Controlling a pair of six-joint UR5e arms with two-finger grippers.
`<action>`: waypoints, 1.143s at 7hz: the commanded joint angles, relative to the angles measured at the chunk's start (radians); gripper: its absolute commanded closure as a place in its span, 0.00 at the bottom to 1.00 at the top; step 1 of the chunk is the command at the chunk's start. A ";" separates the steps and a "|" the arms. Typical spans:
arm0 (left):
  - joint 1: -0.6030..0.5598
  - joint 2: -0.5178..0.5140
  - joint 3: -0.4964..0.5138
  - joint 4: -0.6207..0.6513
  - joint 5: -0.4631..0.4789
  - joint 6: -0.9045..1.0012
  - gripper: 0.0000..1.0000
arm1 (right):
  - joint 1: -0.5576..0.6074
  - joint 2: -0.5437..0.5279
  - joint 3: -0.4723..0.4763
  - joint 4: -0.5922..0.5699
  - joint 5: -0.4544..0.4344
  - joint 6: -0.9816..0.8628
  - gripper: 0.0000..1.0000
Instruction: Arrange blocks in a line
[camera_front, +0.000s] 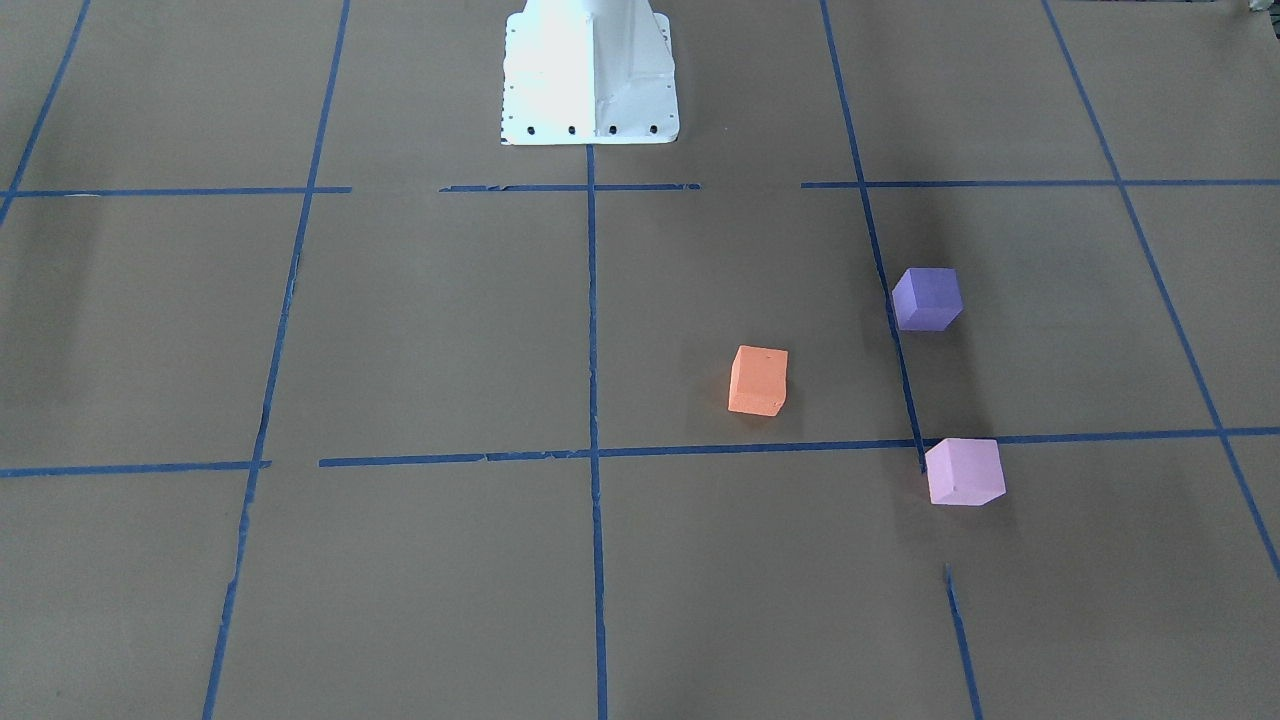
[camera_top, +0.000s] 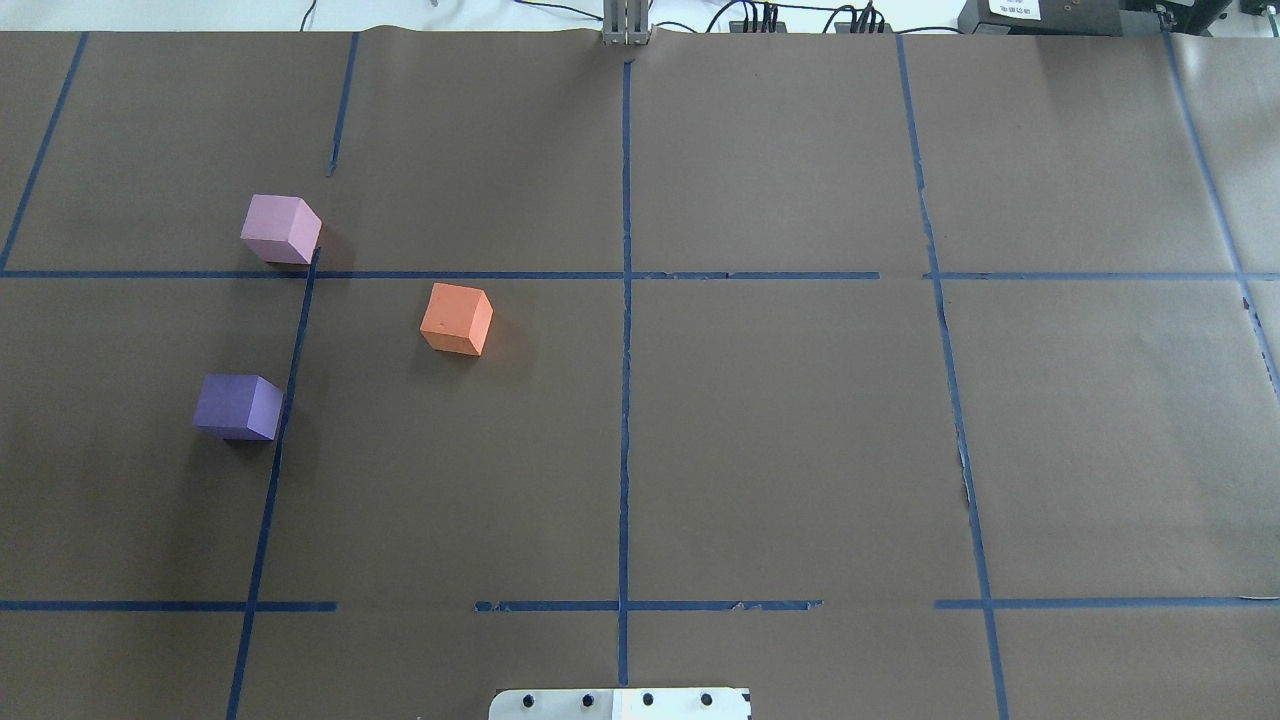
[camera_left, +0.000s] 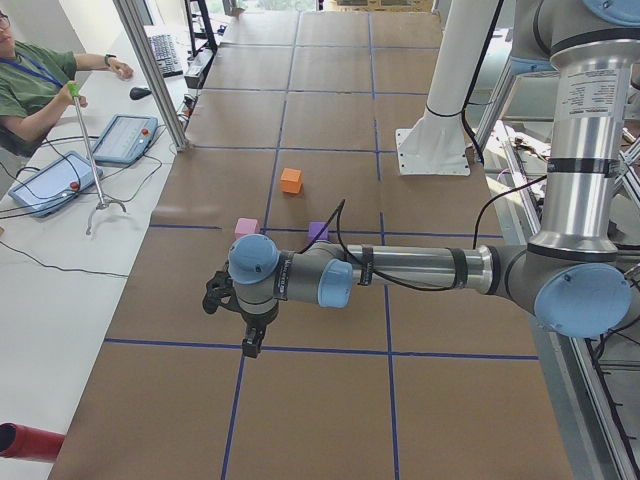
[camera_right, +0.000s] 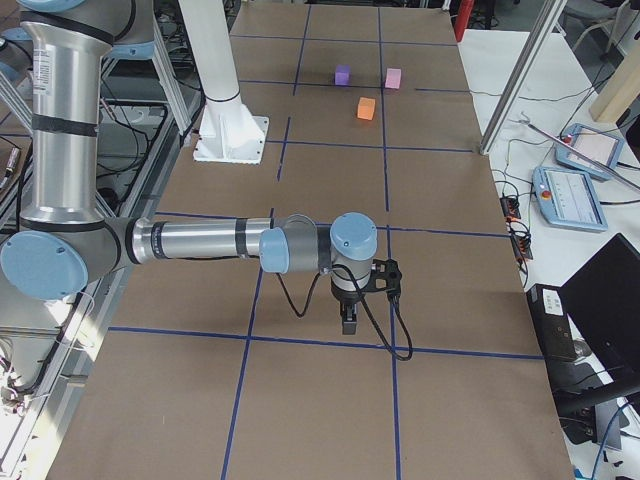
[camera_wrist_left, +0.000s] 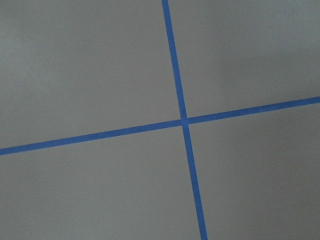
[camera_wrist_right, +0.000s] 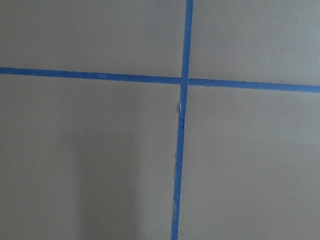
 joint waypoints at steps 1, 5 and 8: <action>0.000 -0.001 -0.002 -0.016 -0.002 -0.005 0.00 | 0.000 0.000 0.000 0.000 0.000 0.000 0.00; 0.183 -0.021 -0.021 -0.376 -0.023 -0.260 0.00 | 0.000 0.000 0.000 0.000 0.000 0.000 0.00; 0.508 -0.273 -0.065 -0.424 0.189 -0.795 0.00 | 0.000 0.000 0.000 0.000 0.000 0.000 0.00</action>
